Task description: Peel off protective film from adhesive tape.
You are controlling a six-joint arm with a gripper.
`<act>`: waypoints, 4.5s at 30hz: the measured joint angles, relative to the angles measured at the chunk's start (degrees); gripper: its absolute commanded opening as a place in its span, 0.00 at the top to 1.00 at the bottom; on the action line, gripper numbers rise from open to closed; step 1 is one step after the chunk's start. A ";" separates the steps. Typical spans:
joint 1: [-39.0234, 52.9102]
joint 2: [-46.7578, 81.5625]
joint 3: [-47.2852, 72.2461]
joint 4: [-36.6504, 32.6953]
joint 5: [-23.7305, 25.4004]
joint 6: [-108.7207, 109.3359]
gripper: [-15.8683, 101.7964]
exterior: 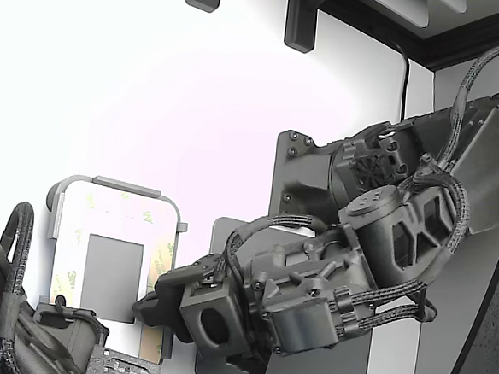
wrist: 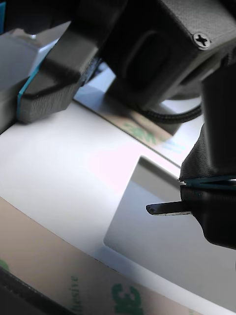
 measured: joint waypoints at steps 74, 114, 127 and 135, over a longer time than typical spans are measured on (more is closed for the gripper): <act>2.02 -10.46 -7.21 -0.79 -4.31 -3.08 0.96; 2.11 -10.99 -6.94 -1.23 -4.57 -3.16 0.96; 2.29 -10.81 -6.94 -0.79 -4.22 -1.93 0.96; 2.29 -10.81 -7.21 -0.35 -4.22 -0.97 0.96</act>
